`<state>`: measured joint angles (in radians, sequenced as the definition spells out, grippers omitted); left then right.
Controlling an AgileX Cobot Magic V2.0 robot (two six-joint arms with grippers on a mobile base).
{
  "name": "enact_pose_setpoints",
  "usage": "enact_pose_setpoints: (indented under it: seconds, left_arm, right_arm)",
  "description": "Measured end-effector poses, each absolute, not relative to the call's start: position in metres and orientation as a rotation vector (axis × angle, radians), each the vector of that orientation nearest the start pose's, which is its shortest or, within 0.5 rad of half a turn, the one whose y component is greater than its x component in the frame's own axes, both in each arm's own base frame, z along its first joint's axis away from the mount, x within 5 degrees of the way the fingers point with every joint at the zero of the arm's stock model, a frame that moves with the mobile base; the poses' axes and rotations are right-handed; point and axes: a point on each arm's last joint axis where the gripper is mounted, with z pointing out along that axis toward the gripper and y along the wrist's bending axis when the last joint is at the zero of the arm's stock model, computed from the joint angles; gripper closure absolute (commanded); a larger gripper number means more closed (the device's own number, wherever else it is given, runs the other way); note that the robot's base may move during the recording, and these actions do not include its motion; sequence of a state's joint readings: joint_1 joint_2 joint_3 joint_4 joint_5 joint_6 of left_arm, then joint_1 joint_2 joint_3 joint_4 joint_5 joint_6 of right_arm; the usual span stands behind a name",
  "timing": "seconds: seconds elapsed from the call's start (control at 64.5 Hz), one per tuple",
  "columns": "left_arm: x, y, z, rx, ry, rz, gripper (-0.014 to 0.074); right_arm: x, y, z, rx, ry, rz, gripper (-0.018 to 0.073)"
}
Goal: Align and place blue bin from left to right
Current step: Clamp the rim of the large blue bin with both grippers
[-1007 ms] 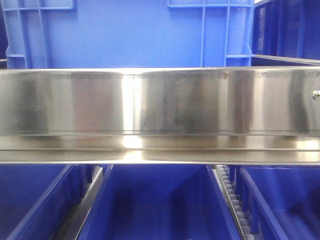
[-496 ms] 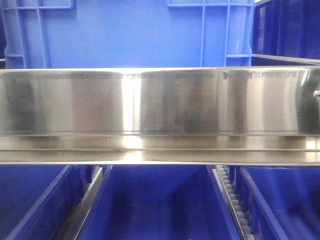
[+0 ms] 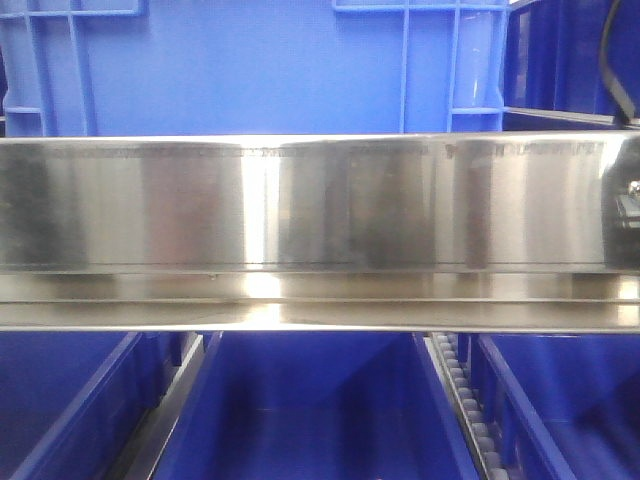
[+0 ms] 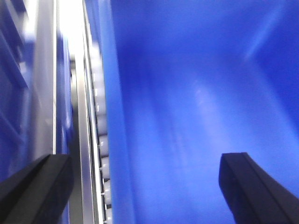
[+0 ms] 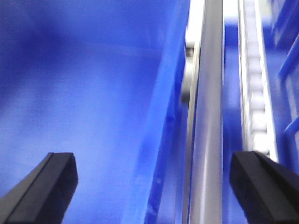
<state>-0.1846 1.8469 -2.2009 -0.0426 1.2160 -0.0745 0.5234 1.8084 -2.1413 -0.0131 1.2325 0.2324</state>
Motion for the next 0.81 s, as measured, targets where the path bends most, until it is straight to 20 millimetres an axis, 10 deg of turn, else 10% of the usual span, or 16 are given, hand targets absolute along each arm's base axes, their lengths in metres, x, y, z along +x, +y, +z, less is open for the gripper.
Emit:
enact_pose_setpoints:
  seconds: [0.511,0.651,0.806]
  left_arm:
    - [0.424,-0.080,0.404,0.137,2.432,-0.182,0.0084]
    - [0.427,-0.077,0.400,0.130,2.440,-0.179,0.0273]
    - [0.428,-0.076,0.399,0.134,2.440,-0.156,0.0710]
  right_arm:
    - [0.368,0.212,0.397,-0.348,2.477,0.314,0.0029]
    - [0.374,0.215,0.387,-0.351,2.498,0.307,0.0307]
    - [0.376,0.217,0.383,-0.368,2.503,0.309,0.0722]
